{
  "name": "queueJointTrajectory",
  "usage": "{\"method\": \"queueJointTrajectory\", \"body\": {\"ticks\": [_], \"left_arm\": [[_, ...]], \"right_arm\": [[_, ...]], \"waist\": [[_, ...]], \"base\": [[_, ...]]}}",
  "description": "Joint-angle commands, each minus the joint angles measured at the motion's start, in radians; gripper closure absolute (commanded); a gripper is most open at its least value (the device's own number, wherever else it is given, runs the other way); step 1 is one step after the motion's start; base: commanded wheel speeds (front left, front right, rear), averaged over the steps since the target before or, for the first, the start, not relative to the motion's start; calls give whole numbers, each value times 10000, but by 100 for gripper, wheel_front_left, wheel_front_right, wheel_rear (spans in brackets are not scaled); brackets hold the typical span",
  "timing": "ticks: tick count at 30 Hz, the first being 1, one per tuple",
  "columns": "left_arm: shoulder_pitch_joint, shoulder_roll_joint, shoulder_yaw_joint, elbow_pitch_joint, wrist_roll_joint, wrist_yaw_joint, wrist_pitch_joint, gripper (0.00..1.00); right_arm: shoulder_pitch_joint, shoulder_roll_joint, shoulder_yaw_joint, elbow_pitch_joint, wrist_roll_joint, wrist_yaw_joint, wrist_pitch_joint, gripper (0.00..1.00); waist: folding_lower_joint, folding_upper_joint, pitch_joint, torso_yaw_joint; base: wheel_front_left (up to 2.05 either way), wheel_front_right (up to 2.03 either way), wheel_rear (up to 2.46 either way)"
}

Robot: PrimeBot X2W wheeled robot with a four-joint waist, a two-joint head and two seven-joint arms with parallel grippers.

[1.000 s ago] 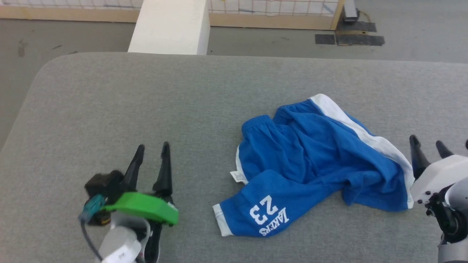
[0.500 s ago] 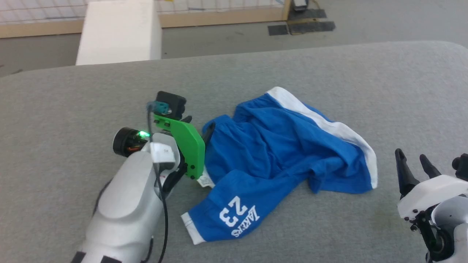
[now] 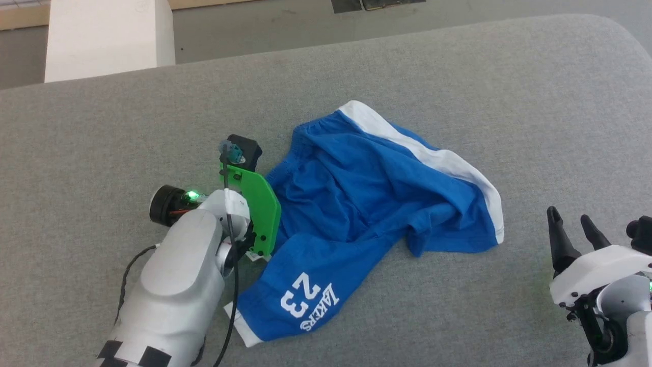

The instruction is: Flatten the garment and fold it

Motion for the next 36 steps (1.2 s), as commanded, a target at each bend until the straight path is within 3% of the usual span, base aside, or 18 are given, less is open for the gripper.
{"method": "queueJointTrajectory", "body": {"ticks": [1, 7, 13, 18, 22, 27, 28, 29, 33, 36], "left_arm": [[396, -99, -8, 356, -237, -66, -84, 100], [358, -199, 1606, -446, -1610, 139, -1717, 100], [1836, 366, 2950, -1796, -2469, 639, -2587, 100], [3961, 518, 3495, -3057, -3002, 1275, -2210, 100], [5718, 357, 3353, -4060, -3320, 1625, -1441, 100], [7307, 14, 2967, -5008, -4067, 1689, -179, 100], [7454, -114, 3108, -5284, -4325, 1758, -134, 87], [7514, -159, 3233, -5508, -4485, 1791, -131, 0], [7342, -366, 4098, -6517, -5367, 1733, -466, 0], [6954, -296, 4797, -7134, -5459, 1568, -1289, 0]], "right_arm": [[-178, 0, 18, 52, 14, -13, -106, 0], [-152, 1, 103, 161, -83, -13, -123, 0], [-47, 1, 151, 260, -125, -13, -76, 0], [-26, 1, 243, 316, -170, -13, 19, 0], [-107, 1, 369, 341, -182, -13, 76, 0], [-189, 1, 492, 418, -212, -13, 113, 0], [-180, 1, 501, 435, -231, -13, 128, 0], [-173, 1, 514, 445, -240, -13, 145, 0], [-120, 1, 559, 416, -383, -13, 225, 0], [-158, 1, 740, 328, -508, -13, 474, 0]], "waist": [[0, -1, -29, 114], [0, -1, -384, 676], [0, -1, -837, 1549], [0, -1, -1084, 2224], [0, -1, -1162, 2551], [0, -1, -1198, 2701], [0, -1, -1220, 2736], [0, -1, -1233, 2752], [0, -1, -1322, 2829], [0, -1, -1349, 2842]], "base": [[0, 0, 0], [0, 0, 0], [0, 0, 0], [0, 0, 0], [0, 0, 0], [0, 0, 0], [0, 0, 0], [0, 0, 0], [0, 0, 0], [0, 0, 0]]}}
